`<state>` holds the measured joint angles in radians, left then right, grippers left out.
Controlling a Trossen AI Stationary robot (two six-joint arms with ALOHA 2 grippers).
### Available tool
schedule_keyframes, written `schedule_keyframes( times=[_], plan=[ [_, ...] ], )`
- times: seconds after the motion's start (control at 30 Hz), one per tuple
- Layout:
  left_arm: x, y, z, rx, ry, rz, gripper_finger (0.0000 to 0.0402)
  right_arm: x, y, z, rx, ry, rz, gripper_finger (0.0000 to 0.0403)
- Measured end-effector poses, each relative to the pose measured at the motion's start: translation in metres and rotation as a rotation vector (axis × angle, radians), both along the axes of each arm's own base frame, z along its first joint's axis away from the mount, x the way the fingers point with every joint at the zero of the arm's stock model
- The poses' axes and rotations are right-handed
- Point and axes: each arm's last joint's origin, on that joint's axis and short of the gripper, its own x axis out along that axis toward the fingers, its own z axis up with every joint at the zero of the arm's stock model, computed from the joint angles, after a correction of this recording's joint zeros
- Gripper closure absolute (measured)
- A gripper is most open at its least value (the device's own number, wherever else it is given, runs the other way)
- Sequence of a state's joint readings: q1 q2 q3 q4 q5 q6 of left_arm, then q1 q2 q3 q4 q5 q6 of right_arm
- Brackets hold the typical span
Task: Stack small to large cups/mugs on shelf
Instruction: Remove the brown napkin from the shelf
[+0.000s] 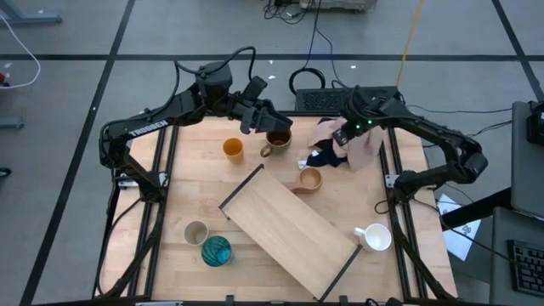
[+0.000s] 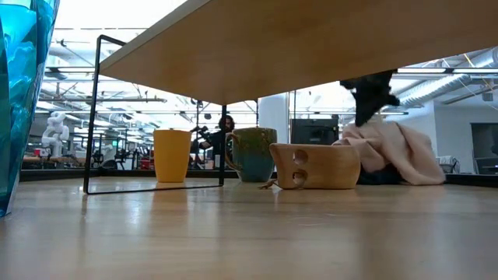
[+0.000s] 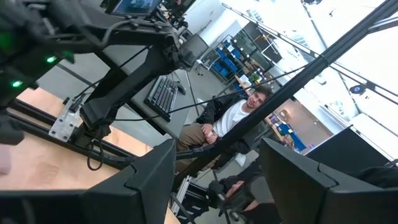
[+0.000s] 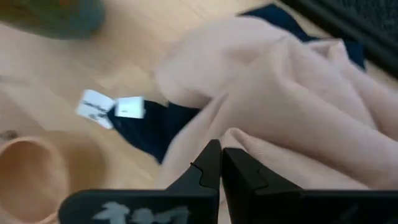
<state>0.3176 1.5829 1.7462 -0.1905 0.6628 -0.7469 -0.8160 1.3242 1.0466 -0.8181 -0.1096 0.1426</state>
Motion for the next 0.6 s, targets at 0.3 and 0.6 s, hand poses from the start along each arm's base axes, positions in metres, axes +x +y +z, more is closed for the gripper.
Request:
schedule_keyframes(
  times=[0.3, 0.6],
  plan=[
    [0.001, -0.002, 0.0, -0.014, 0.005, -0.008, 0.0167, -0.007, -0.004, -0.029, 0.034, -0.001, -0.024, 0.0403],
    [0.001, -0.002, 0.0, -0.012, 0.004, -0.007, 0.0167, -0.007, 0.001, -0.013, -0.048, -0.076, -0.006, 0.0392]
  ],
)
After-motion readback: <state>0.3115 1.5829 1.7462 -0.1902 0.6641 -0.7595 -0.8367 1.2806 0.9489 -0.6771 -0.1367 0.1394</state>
